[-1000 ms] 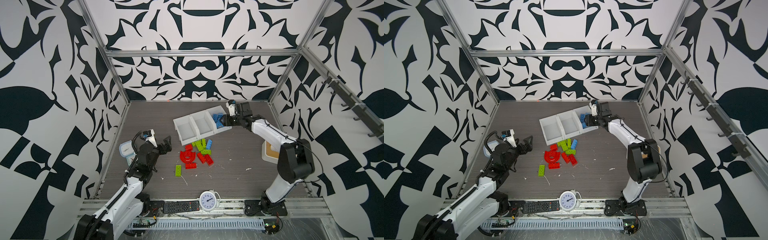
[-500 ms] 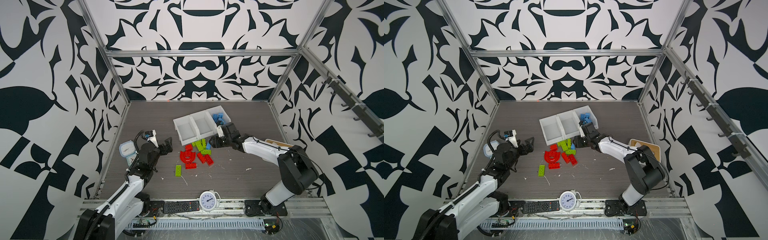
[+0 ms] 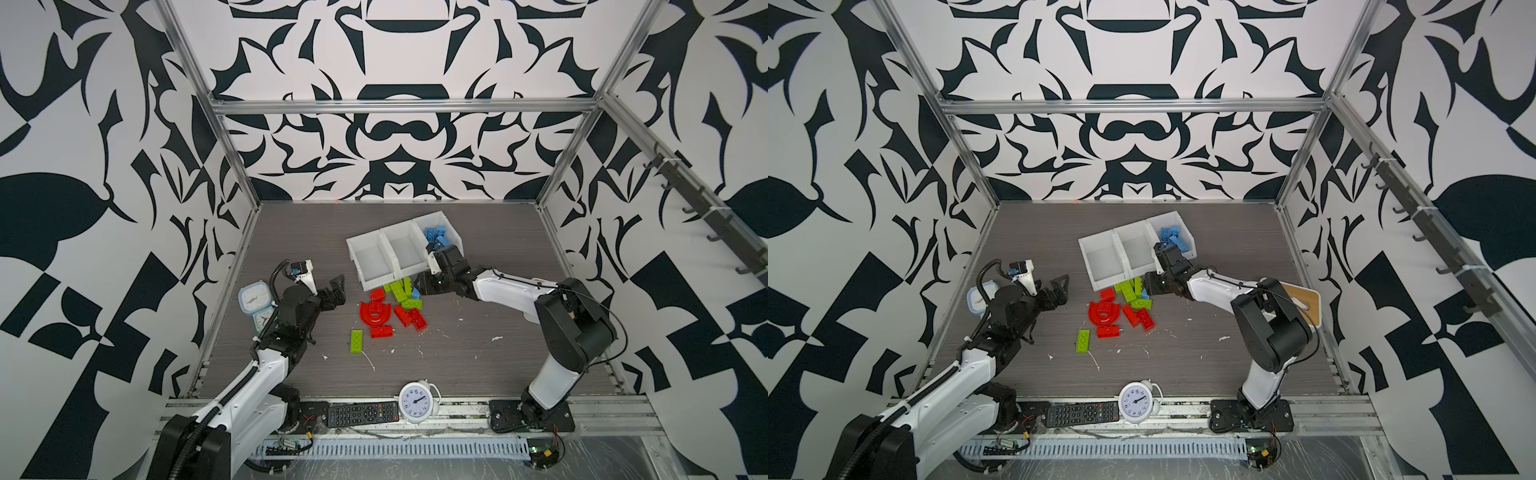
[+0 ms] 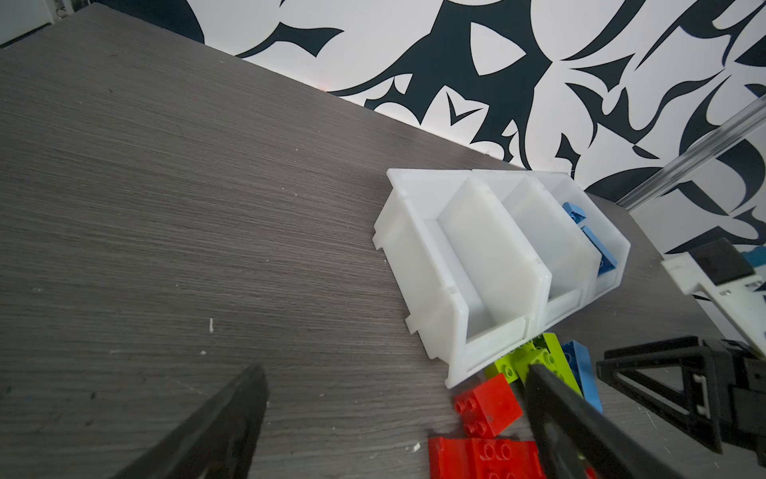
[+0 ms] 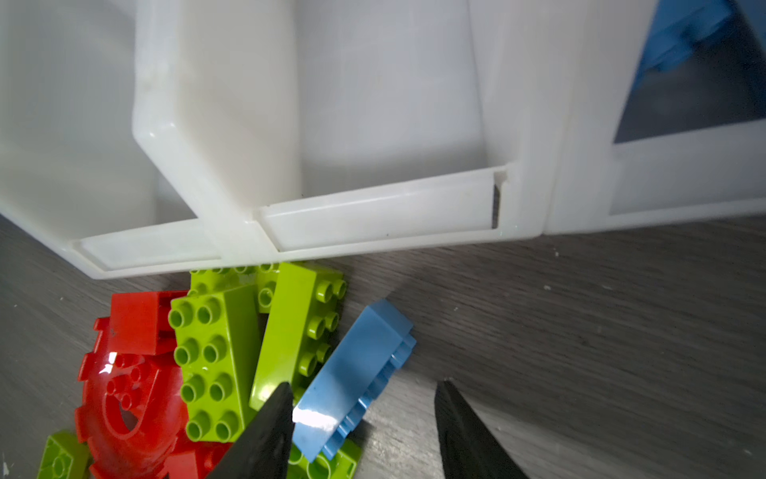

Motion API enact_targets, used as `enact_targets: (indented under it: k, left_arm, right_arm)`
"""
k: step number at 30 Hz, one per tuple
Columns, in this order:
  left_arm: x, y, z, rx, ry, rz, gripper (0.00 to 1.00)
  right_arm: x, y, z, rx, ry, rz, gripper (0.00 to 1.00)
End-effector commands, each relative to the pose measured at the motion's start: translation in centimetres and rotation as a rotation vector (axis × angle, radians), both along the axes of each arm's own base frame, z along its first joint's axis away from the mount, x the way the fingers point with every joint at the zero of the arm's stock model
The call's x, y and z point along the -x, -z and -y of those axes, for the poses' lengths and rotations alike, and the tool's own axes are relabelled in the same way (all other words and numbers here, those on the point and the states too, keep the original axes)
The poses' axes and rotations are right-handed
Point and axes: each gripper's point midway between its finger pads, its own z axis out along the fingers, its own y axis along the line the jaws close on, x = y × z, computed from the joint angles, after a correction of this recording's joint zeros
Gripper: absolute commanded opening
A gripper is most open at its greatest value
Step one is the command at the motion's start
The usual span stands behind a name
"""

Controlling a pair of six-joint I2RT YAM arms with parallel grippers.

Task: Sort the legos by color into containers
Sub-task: 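Lower the right gripper to a blue brick beside the pile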

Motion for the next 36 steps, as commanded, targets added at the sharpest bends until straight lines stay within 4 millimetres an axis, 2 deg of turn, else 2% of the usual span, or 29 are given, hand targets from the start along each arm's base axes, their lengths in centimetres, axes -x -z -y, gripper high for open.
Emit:
enact_targets:
  k: [1, 9, 20, 25, 27, 32, 36]
  left_arm:
    - [-0.6, -1.9, 0.1, 0.011, 0.001, 0.046, 1.00]
    - [-0.6, -1.8, 0.0, 0.007, -0.004, 0.041, 1.00]
    - [-0.5, -2.1, 0.0, 0.012, -0.003, 0.049, 1.00]
    - [-0.4, -2.1, -0.1, 0.011, -0.008, 0.052, 1.00]
    - [-0.4, -2.1, -0.1, 0.009, -0.011, 0.052, 1.00]
    - [-0.4, -2.2, 0.0, 0.013, -0.005, 0.054, 1.00]
    - [-0.4, -2.1, -0.1, 0.011, -0.008, 0.051, 1.00]
  right_arm:
    - [-1.2, -1.7, -0.9, -0.024, -0.005, 0.054, 0.58]
    - [-1.4, -0.7, -1.8, -0.021, -0.022, 0.038, 0.57]
    - [-0.2, 0.9, 0.4, 0.068, -0.003, 0.023, 0.52]
    - [0.2, 0.4, 3.4, 0.110, 0.046, 0.023, 0.54]
    - [0.3, -0.1, 3.8, 0.121, 0.046, 0.041, 0.55]
    - [0.4, -1.9, 2.8, 0.068, 0.008, 0.065, 0.56]
    - [0.2, -1.8, 2.2, 0.083, -0.002, 0.067, 0.56]
